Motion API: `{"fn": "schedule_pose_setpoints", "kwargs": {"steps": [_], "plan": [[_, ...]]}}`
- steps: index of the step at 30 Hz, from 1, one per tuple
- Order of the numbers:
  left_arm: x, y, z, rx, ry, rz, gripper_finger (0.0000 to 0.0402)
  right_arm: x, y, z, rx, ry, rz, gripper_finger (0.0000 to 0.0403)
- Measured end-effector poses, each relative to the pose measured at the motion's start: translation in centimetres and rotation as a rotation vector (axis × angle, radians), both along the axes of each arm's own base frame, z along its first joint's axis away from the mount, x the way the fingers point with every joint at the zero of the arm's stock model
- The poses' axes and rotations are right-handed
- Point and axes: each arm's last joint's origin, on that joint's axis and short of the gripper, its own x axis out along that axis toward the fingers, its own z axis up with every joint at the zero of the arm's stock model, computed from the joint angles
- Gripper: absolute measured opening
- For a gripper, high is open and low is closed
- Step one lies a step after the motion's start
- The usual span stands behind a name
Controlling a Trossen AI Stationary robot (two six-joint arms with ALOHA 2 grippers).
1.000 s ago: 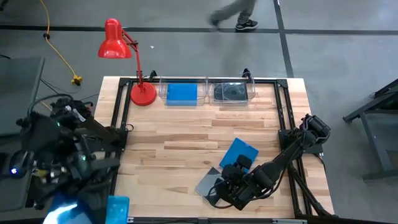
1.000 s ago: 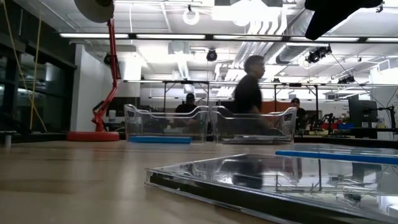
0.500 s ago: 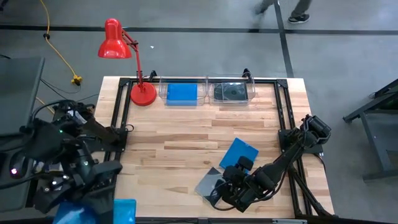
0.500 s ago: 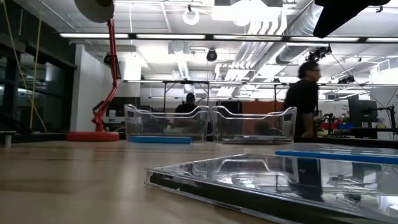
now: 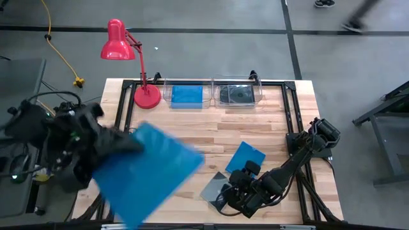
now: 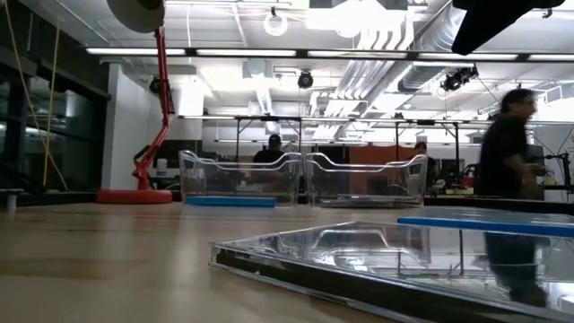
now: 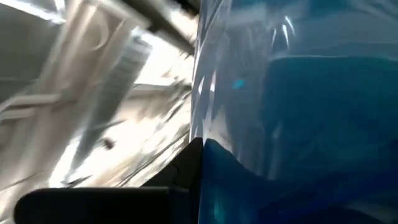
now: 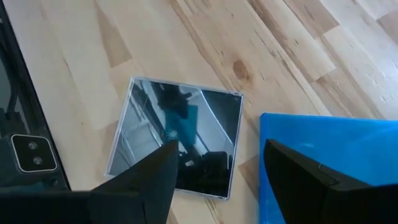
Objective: Pick & place jewel cases by type
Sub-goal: Put the left blue cd case into the left transparent bin
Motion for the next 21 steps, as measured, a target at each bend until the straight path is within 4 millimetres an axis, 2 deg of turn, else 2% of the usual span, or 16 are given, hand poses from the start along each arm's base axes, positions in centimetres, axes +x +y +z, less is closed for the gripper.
{"fn": "schedule_pose_setpoints", "kwargs": {"steps": [5, 11, 21], "plan": [[-0.3, 2.6, 0.9, 0.076, 0.011, 0.246, 0.0067, -0.2, -0.2, -0.1, -0.009, 0.003, -0.046, 0.0220], [-0.2, 6.9, 1.4, 0.096, 0.041, 0.437, 0.0067, -0.4, -0.5, -0.2, -0.013, 0.016, -0.091, 0.0220], [0.8, 12.6, -0.6, 0.297, 0.292, 0.702, 0.0067, -0.2, -1.1, -0.2, 0.008, 0.011, -0.179, 0.0220]]}}
